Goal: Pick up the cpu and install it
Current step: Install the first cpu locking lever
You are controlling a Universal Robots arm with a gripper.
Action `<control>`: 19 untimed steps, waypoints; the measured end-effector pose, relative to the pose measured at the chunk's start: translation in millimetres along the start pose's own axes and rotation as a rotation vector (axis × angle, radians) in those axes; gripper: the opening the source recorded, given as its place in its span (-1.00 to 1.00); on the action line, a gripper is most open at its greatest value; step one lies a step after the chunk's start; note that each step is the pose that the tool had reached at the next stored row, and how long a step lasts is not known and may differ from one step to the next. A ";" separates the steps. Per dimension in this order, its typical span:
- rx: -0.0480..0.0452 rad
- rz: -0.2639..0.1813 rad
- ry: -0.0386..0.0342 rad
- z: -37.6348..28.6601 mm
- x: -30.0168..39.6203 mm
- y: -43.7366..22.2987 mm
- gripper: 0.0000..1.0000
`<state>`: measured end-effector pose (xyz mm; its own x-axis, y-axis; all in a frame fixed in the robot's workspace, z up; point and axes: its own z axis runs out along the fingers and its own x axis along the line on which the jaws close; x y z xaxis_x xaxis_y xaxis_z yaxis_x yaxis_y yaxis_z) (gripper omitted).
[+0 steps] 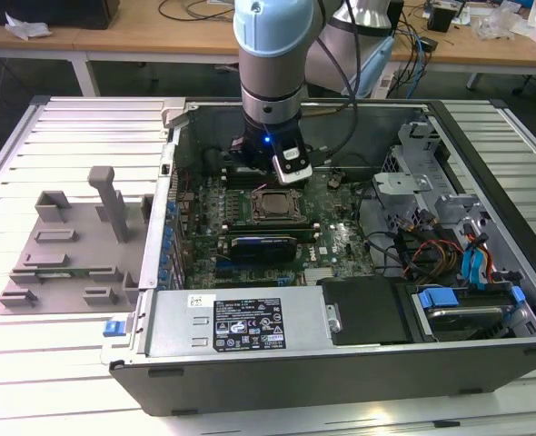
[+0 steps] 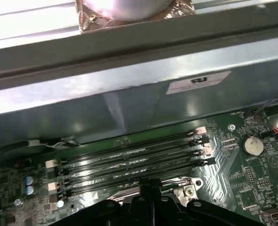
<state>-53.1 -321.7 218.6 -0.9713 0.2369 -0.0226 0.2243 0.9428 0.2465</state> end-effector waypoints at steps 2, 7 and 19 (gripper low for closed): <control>0.0008 0.039 -0.0099 1.5 -0.4 1.9 -0.79; 0.0011 0.059 -0.0153 3.8 0.8 7.4 -0.79; 0.0028 0.100 -0.0258 20.1 -1.0 3.3 -0.79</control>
<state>-49.8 -314.2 199.9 -0.9415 0.3362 -0.0229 0.3206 0.9147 0.2461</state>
